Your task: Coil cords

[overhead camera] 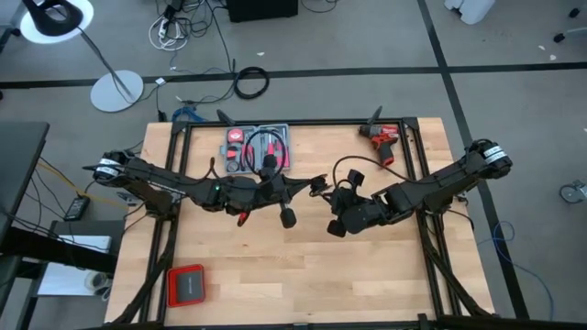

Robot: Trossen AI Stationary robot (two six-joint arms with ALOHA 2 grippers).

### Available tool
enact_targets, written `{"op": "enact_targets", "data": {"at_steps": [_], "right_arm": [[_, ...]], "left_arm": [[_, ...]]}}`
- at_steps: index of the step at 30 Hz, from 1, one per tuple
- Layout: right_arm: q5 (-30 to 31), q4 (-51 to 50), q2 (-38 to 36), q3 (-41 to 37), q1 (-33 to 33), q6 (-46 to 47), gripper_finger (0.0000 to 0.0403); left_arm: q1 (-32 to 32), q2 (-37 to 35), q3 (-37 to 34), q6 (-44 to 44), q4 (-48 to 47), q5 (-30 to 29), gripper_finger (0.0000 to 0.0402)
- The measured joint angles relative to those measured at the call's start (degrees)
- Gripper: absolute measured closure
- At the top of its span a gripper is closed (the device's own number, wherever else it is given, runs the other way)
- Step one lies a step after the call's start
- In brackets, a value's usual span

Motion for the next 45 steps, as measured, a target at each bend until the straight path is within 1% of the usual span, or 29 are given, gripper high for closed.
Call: {"op": "enact_targets", "data": {"at_steps": [3,7,12,15,18,20,23,25,29,31,33,36,41,45], "right_arm": [[-0.2,-1.3,0.3,-0.1,-0.1,1.9,0.0348],[-0.4,-1.3,0.1,0.0,0.0,3.8,0.0335],[-1.4,-2.9,0.1,0.1,1.7,6.8,0.0334],[-1.4,-4.9,0.1,0.1,3.5,10.4,0.0335],[-1.4,-3.3,0.1,-1.6,5.7,13.6,0.0334],[-2.1,0.3,0.1,-3.7,7.0,14.6,0.0334],[-4.4,9.2,0.0,-9.0,8.1,14.8,0.0335],[-4.8,15.5,0.1,-13.0,8.6,14.7,0.0335],[-5.3,30.1,0.1,-21.8,8.5,13.3,0.0332],[-7.2,38.2,0.1,-25.7,7.8,11.6,0.0329],[-9.6,43.8,0.1,-28.7,6.9,10.8,0.0325],[-11.6,46.5,0.1,-30.3,5.4,10.0,0.0314],[-12.1,47.6,0.1,-29.0,3.8,4.3,0.0286],[-14.1,50.5,0.1,-28.2,2.8,1.7,0.0264]], "left_arm": [[-0.3,-0.3,0.2,0.2,0.8,0.6,0.0402],[-0.8,0.0,0.1,0.4,-0.7,0.8,0.0402],[-1.1,-0.1,0.1,1.0,-0.7,0.1,0.0402],[-1.2,0.0,0.0,1.0,-0.9,0.1,0.0402],[-1.2,0.0,0.0,1.1,-1.1,0.1,0.0402],[-1.2,0.0,0.0,1.3,-1.1,0.1,0.0402],[-1.2,0.0,0.0,1.4,-1.0,0.1,0.0402],[-1.2,0.0,0.0,1.4,-1.0,0.1,0.0402],[-1.2,0.1,-0.1,1.4,-0.5,0.1,0.0402],[-1.2,0.1,-0.1,1.4,-0.4,0.1,0.0402],[-1.2,0.1,-0.1,1.4,-0.3,0.1,0.0402],[-1.2,0.1,-0.1,1.4,0.0,0.1,0.0402],[-1.2,0.1,-0.2,1.7,2.3,0.1,0.0402],[-1.2,0.1,-0.2,2.9,3.1,0.1,0.0402]]}}
